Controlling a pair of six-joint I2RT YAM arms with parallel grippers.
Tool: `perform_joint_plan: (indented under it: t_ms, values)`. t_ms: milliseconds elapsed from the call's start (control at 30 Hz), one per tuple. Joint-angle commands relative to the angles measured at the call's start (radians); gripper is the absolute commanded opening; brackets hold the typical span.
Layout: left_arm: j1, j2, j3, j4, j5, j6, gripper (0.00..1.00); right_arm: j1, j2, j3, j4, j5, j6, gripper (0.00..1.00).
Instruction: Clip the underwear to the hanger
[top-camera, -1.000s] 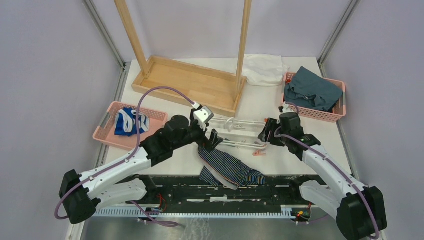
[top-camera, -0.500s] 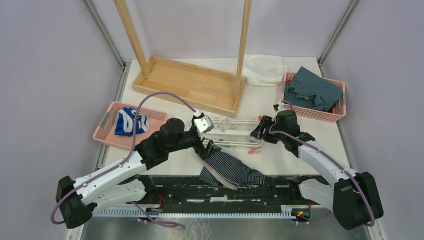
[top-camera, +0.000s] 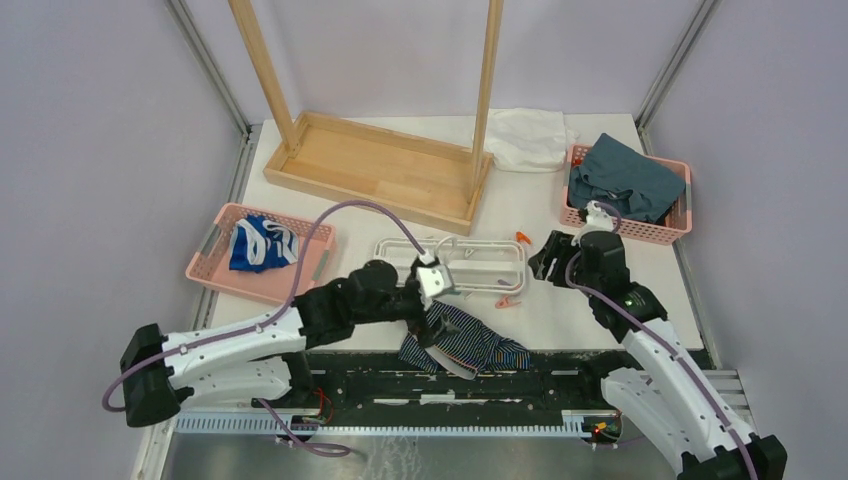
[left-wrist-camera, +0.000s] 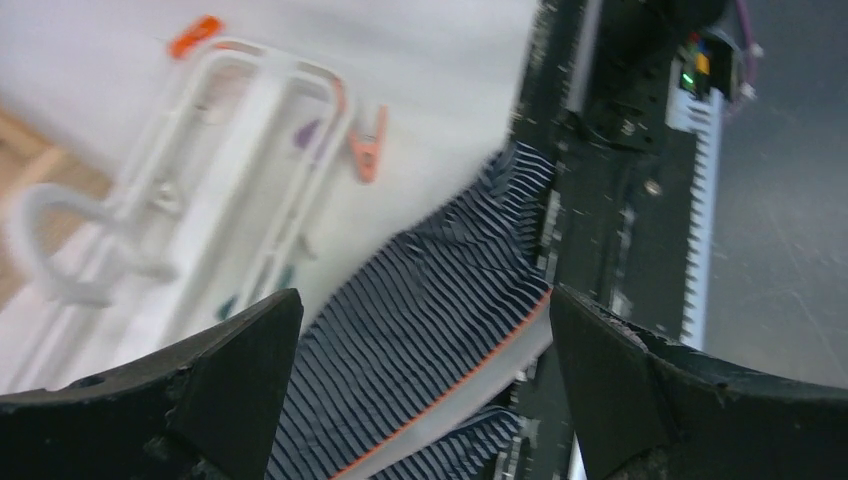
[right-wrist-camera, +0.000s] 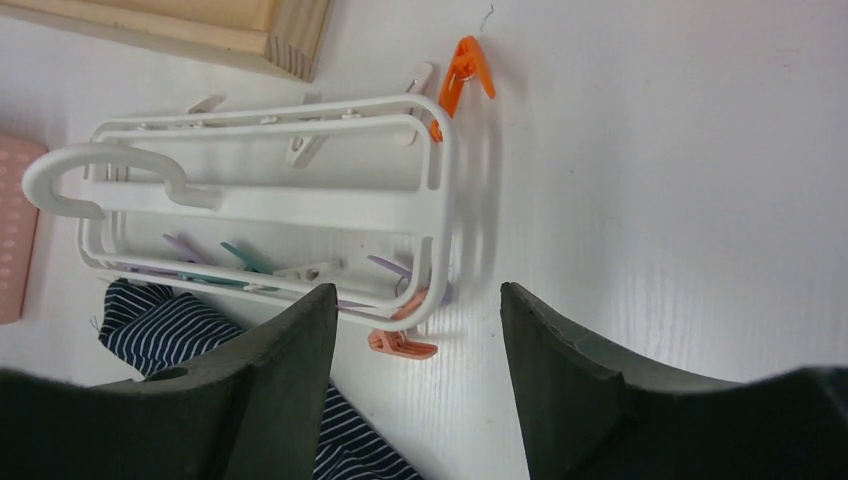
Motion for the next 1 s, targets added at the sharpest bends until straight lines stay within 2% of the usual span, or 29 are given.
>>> perform_joint_plan:
  t_ms: [0, 67, 133, 267, 500, 733, 867, 967]
  values:
    - [-0.208, 0.046, -0.038, 0.063, -0.213, -0.072, 0.97, -0.001, -0.066, 0.016, -0.085, 0.023, -0.021, 0.69]
    - [-0.309, 0.051, -0.072, 0.083, -0.324, -0.106, 0.94, 0.0, -0.095, 0.016, -0.081, 0.018, -0.024, 0.69]
    - [-0.384, 0.046, -0.121, 0.136, -0.377, -0.13, 0.86, -0.001, -0.113, 0.019, -0.081, 0.016, -0.035, 0.69]
    - [-0.521, 0.083, -0.201, 0.265, -0.45, -0.02, 0.89, -0.001, -0.142, 0.01, -0.064, -0.001, -0.053, 0.69]
    - [-0.533, 0.292, -0.213, 0.547, -0.524, 0.109, 0.93, -0.002, -0.146, -0.006, -0.057, -0.055, -0.058, 0.69]
    - [-0.534, 0.435, -0.175, 0.593, -0.44, 0.094, 0.91, -0.001, -0.157, -0.009, -0.065, -0.068, -0.059, 0.69]
    - [-0.534, 0.465, -0.179, 0.625, -0.44, 0.078, 0.86, -0.001, -0.154, -0.01, -0.062, -0.076, -0.054, 0.69]
    - [-0.534, 0.493, -0.164, 0.621, -0.473, 0.079, 0.77, -0.001, -0.153, -0.01, -0.059, -0.079, -0.053, 0.69]
